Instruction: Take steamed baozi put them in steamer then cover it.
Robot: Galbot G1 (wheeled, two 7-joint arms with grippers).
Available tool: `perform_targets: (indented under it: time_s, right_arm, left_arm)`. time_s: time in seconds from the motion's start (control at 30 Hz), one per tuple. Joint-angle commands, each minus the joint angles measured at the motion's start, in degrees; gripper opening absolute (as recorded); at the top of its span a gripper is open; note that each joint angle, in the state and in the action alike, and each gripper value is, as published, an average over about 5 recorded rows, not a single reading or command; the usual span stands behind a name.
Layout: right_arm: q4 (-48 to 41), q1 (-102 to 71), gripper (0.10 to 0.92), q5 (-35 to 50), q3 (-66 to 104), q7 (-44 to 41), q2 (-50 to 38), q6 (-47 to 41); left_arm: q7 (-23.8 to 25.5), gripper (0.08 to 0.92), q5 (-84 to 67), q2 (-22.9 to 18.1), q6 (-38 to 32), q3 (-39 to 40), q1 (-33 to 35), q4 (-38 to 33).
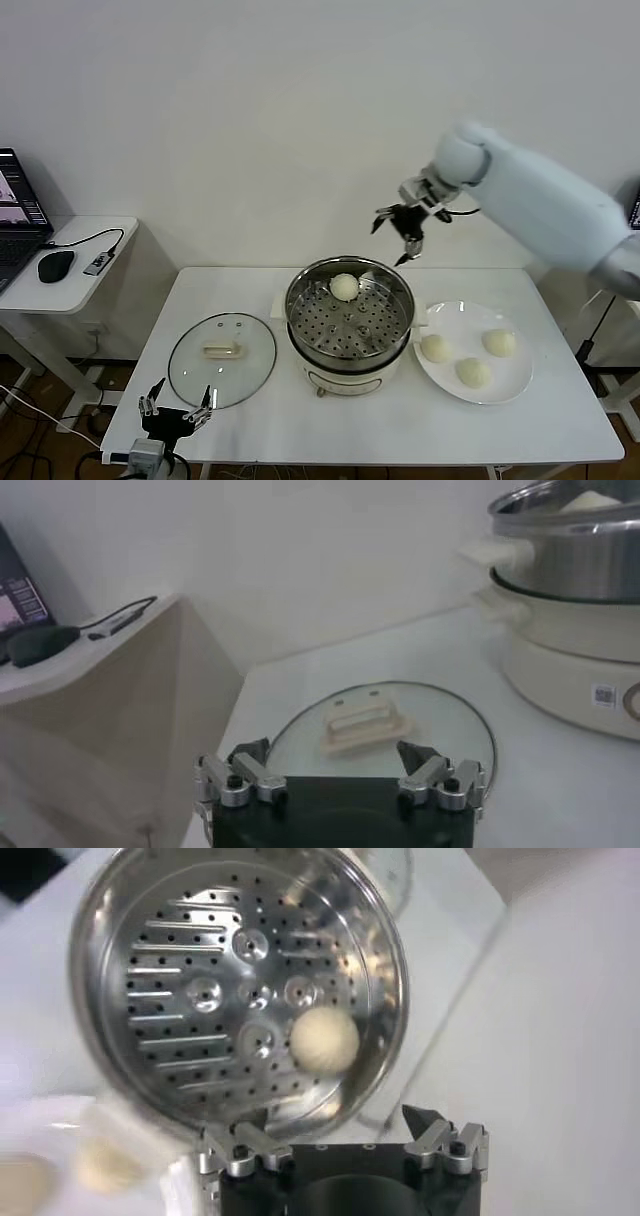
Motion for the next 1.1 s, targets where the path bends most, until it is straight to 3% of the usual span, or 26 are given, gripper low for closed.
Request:
perform_targets:
  time_s: [0.03, 0.5, 1.1]
  right_arm:
    - [11.0, -0.4, 0.823, 1.6, -0.7, -1.8, -15.0, -19.9]
    - [15.8, -19.1, 0.823, -8.0, 7.3, 0.1, -18.4, -18.3]
    - [7.5, -33.3, 0.823, -12.8, 14.4, 8.5, -7.6, -11.8]
  left_arm:
    - [0.2, 0.823, -0.2, -0.2, 0.3, 0.4, 0.0, -1.6]
    - [0.4, 0.823, 0.1, -0.2, 0.8, 0.5, 0.8, -2.6]
    - [0.5, 0.823, 0.9, 0.0, 0.7, 0.5, 0.0, 0.6]
